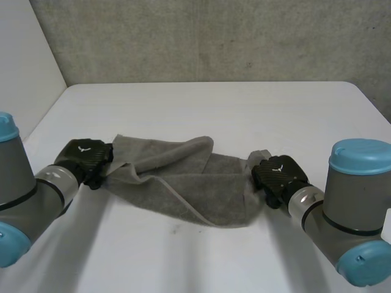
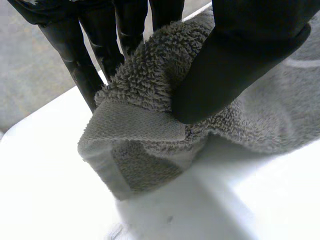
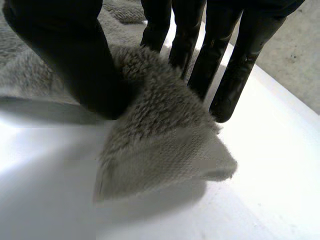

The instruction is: Fold the towel.

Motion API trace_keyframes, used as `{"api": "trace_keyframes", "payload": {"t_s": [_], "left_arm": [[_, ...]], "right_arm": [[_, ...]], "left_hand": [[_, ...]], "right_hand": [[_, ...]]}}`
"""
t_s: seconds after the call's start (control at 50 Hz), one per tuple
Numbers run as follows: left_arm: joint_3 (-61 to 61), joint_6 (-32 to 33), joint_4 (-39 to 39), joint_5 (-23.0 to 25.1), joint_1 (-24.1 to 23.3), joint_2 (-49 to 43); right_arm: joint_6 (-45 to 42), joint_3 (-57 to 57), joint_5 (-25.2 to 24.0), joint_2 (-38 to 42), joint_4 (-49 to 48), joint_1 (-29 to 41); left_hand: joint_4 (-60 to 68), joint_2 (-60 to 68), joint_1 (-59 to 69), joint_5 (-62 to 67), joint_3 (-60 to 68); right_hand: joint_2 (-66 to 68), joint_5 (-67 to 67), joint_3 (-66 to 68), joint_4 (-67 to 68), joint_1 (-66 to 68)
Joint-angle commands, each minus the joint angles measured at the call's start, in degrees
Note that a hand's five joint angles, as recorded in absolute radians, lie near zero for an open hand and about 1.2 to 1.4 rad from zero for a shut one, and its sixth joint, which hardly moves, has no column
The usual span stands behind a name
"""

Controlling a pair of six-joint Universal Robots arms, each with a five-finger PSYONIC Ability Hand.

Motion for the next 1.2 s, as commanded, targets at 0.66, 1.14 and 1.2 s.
{"api": "trace_keyframes", "payload": {"t_s": [0.66, 1.14, 1.2], "left_arm": [[12.7, -11.5, 17.9, 4.2, 1.1, -6.2], [-12.3, 8.9, 17.6, 6.9, -2.1, -0.1], [-12.3, 8.9, 17.7, 6.9, -3.9, 0.0]], "right_arm": [[-4.9, -23.1, -0.4, 0.5, -2.9, -3.8], [-4.8, -2.5, -5.2, -1.8, 5.6, -11.9], [-4.8, -1.5, -5.3, -2.1, 4.8, -11.8]], "left_hand": [[16.7, 16.7, 15.9, 16.4, 16.8], [-32.4, -32.3, -33.2, -32.7, -32.3], [-35.2, -35.2, -36.1, -35.5, -35.2]], "right_hand": [[40.4, 41.1, 41.1, 41.5, 35.9], [40.4, 41.1, 41.1, 41.5, 35.9], [40.4, 41.1, 41.1, 41.5, 35.9]]}}
